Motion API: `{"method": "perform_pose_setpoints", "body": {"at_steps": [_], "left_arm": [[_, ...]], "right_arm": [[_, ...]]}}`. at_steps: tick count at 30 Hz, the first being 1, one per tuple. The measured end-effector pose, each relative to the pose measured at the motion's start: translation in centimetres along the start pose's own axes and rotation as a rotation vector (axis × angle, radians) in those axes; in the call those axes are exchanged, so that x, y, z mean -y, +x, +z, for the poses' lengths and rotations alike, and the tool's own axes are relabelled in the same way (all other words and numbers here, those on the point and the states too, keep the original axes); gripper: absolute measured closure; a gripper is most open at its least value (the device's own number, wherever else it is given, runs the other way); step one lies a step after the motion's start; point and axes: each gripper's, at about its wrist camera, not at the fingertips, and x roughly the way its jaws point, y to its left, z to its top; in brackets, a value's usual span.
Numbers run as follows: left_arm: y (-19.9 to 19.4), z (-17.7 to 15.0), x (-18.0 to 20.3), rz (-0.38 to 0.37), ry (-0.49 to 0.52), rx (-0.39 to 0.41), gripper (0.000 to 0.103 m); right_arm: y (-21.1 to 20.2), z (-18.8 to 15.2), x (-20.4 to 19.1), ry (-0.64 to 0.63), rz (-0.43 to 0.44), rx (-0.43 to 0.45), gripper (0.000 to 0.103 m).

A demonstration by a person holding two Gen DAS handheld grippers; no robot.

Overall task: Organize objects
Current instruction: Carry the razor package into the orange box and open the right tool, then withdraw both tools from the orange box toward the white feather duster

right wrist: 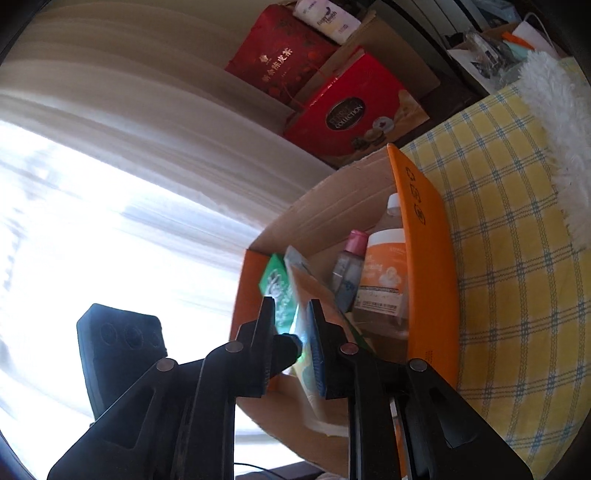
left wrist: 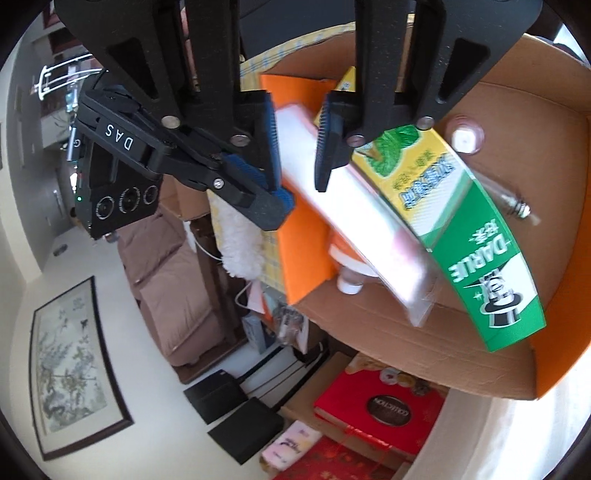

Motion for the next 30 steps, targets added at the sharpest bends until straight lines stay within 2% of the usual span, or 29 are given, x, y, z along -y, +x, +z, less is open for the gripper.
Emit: {"method": "perform_pose_setpoints", "body": {"at_steps": [1, 4, 9, 10, 13, 14, 15, 16, 23, 26, 30], "left_arm": [[-0.3, -0.1, -0.2, 0.0, 0.0, 0.01, 0.072], [-1.9, -0.1, -0.6, -0.019, -0.005, 0.06, 0.055], [-3.1, -0.1, -0.2, 0.026, 0.027, 0.092, 0.036], [-3.1, -0.2, -0.1, 0.035, 0.034, 0.091, 0.034], [-2.8, -0.5, 0.6, 0.056, 0.06, 0.075, 0.031], [-2.7, -0.7, 0.8, 0.062, 0.065, 0.068, 0.03], [-2.5, -0.9, 0.8, 0.067, 0.067, 0.064, 0.025], [-2.4, -1.0, 0.9, 0.071, 0.067, 0.061, 0.022], [-1.6, -2.0, 2.0, 0.095, 0.084, 0.045, 0.018], [-1.4, -2.2, 2.4, 0.11, 0.099, 0.043, 0.01], [-1.3, -2.7, 3.2, 0.163, 0.145, 0.052, 0.007]], "right_arm": [[-0.1, 0.0, 0.1, -0.013, -0.028, 0.002, 0.082], [-0.5, -0.1, 0.6, -0.038, -0.083, 0.006, 0.082], [-1.9, -0.4, 1.1, -0.076, -0.115, 0.008, 0.079], [-2.1, -0.6, 1.1, -0.089, -0.123, 0.007, 0.077], [-2.9, -1.1, 0.6, -0.146, -0.163, 0.005, 0.062], [-2.9, -1.2, 0.4, -0.163, -0.175, 0.003, 0.056], [-3.1, -1.4, 0.3, -0.179, -0.186, 0.003, 0.048], [-3.2, -1.5, 0.1, -0.192, -0.195, 0.003, 0.046], [-4.7, -2.1, -0.7, -0.273, -0.274, 0.022, 0.033], [-5.5, -2.1, -0.7, -0.295, -0.31, 0.033, 0.029], [-6.6, -2.0, -0.4, -0.31, -0.37, 0.044, 0.024]]}}
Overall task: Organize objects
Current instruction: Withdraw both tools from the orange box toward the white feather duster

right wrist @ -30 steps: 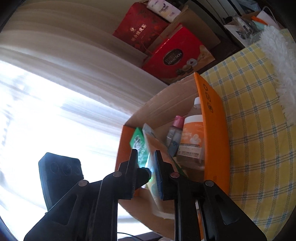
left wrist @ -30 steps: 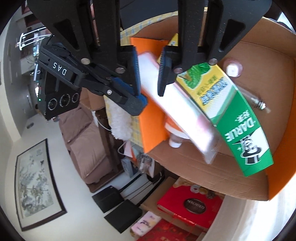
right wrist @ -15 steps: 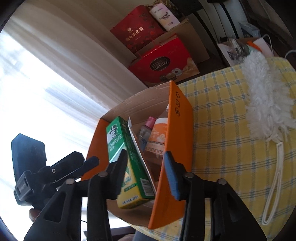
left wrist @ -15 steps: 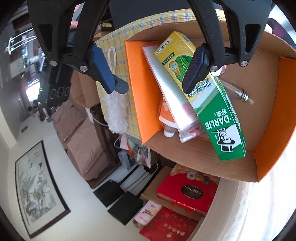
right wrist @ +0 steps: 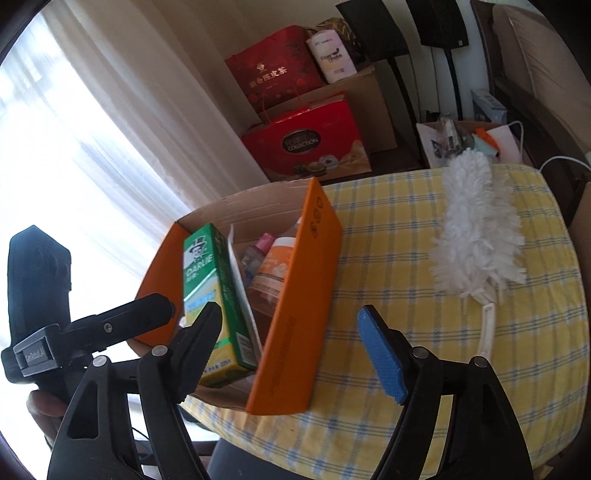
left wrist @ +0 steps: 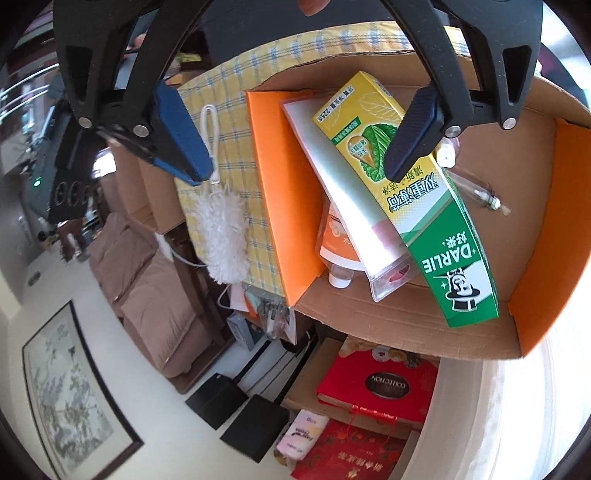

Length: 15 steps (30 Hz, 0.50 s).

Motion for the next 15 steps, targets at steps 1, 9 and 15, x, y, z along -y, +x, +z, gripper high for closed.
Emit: {"method": "perform_pose_setpoints", "body": {"at_steps": [1, 9, 15], "left_arm": [[0.0, -0.1, 0.2, 0.014, 0.012, 0.002, 0.007], [0.6, -1.3, 3.2, 0.123, 0.13, 0.014, 0.006], [0.9, -1.9, 5.3, 0.174, 0.188, 0.042, 0.0]], "right_arm": [[-0.2, 0.0, 0.1, -0.003, -0.01, 0.003, 0.024], [-1.8, -0.2, 1.5, -0.026, -0.1, 0.015, 0.013], [-3.2, -0.5, 2.0, -0.068, -0.173, 0.036, 0.003]]}}
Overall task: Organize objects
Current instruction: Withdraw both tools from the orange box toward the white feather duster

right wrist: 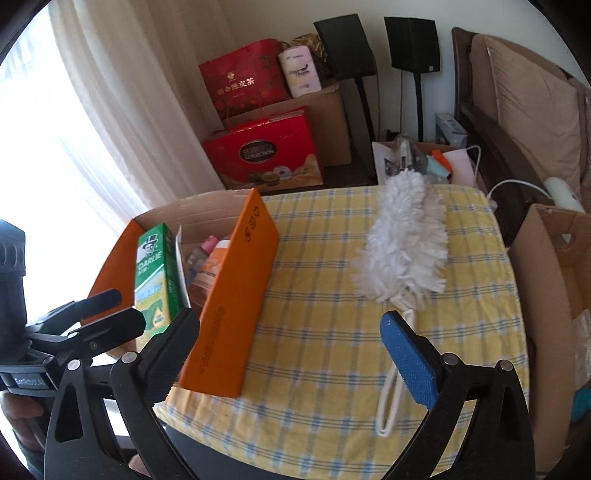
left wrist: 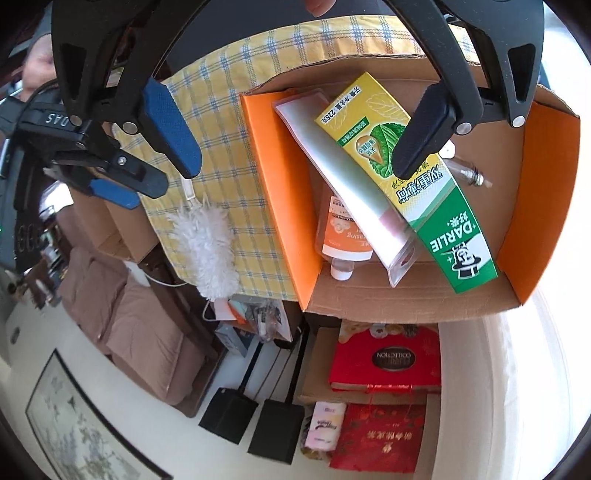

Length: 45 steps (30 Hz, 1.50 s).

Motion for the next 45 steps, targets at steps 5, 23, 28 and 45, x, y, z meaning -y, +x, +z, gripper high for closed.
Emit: {"method": "perform_pose_setpoints", "body": {"at_steps": [5, 23, 28, 45], "left_arm": [[0.2, -0.2, 1.5, 0.015, 0.035, 0.006, 0.0], [2.5, -1.2, 6.2, 0.037, 0.13, -0.014, 0.0], [3.3, -1.6, 7.2, 0.042, 0.129, -0.016, 0.0], [5.4, -1.4, 9.5, 0.095, 0.154, 0.0, 0.001]], "right_arm": [[-1.0, -0.3, 0.8, -0.015, -0.039, 0.014, 0.003], [-2.6, -1.9, 4.1, -0.022, -0.137, 0.025, 0.002], [-2.4, -2.4, 5.1, -0.01, -0.161, 0.021, 0.002], [-2.5, -3.1, 8.1, 0.054, -0.204, 0.03, 0.002]]}}
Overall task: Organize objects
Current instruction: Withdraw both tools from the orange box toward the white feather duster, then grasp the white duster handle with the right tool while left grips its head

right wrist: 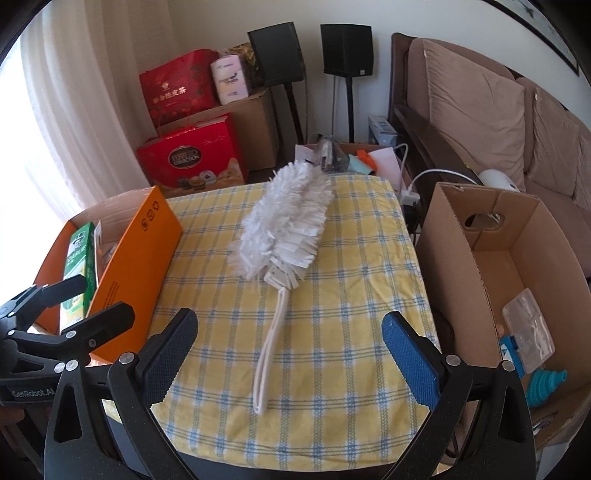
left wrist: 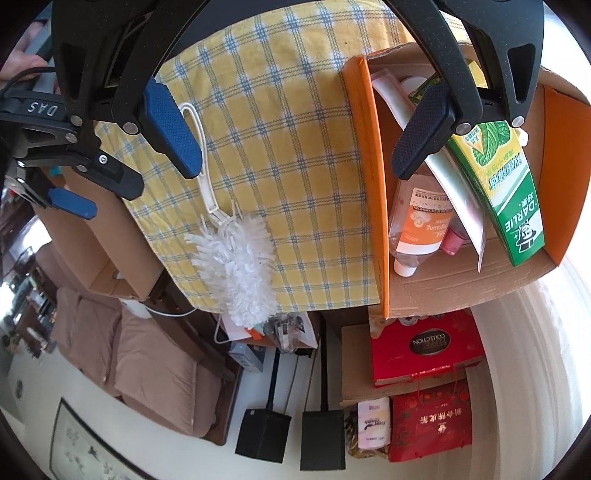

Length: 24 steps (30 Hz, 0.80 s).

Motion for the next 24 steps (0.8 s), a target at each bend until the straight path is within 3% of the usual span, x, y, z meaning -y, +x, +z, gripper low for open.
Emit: {"method": "perform_pose_setpoints", "body": {"at_steps": [19, 24], "left_arm": [[3.6, 2.2, 1.6, 0.022, -0.014, -0.014, 0.001], [5.0, 3.2, 2.1, -0.02, -0.039, -0.034, 0.002]], "right_arm": [[2.3, -2.4, 0.9, 0.014, 0.05, -0.045, 0.002], [3.4, -3.1, 0.1, -0.007, 0.07, -0.068, 0.004]]}}
